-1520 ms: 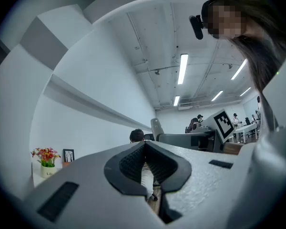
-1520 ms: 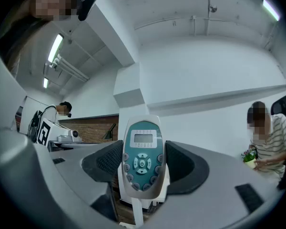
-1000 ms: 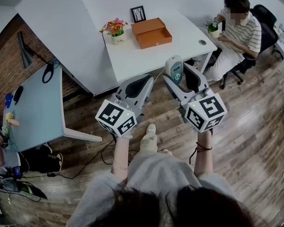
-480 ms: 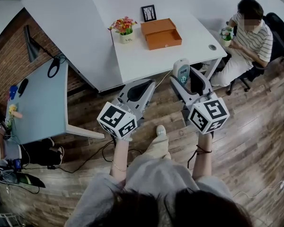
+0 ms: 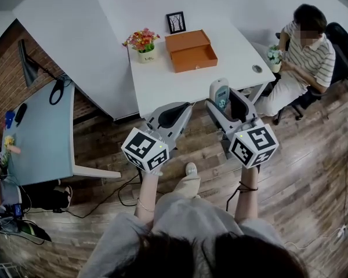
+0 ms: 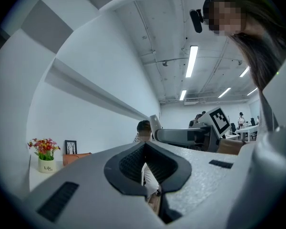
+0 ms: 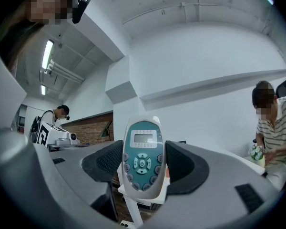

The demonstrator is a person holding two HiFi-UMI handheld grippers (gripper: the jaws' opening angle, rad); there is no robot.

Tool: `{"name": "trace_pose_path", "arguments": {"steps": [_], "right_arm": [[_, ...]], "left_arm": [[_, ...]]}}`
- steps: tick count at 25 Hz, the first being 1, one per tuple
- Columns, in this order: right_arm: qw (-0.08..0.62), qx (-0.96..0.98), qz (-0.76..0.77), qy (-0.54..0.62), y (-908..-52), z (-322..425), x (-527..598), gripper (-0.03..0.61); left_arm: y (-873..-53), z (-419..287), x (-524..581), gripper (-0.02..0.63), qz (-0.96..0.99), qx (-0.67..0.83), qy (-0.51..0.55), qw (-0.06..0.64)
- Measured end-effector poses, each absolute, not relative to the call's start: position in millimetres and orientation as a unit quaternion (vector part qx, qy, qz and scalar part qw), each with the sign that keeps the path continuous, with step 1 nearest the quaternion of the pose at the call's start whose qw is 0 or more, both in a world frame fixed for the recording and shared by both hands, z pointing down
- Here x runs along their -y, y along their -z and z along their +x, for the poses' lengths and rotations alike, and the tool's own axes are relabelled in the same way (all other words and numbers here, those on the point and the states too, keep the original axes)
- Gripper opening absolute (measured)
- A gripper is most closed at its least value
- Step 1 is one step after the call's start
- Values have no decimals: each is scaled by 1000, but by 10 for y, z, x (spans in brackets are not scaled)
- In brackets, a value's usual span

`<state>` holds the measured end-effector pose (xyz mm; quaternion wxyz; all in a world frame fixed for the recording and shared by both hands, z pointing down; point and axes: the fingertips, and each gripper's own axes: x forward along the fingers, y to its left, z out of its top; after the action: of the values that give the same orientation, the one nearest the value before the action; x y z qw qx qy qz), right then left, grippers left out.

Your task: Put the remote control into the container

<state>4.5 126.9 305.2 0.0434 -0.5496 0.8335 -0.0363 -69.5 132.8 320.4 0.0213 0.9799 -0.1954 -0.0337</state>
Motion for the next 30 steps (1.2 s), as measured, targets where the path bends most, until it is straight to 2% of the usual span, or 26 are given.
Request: {"name": "trace_pose_path", "arguments": {"steps": [16,30], "right_arm": [[18,-842,-536,55,-3231,375,-231,278],[-9,-845,-532,63,-3403,439,673,278]], "left_arm": [[-3369,-307,-285,3,978,201,25,42],[-3460,-289,577,3,976,211,23,46]]}}
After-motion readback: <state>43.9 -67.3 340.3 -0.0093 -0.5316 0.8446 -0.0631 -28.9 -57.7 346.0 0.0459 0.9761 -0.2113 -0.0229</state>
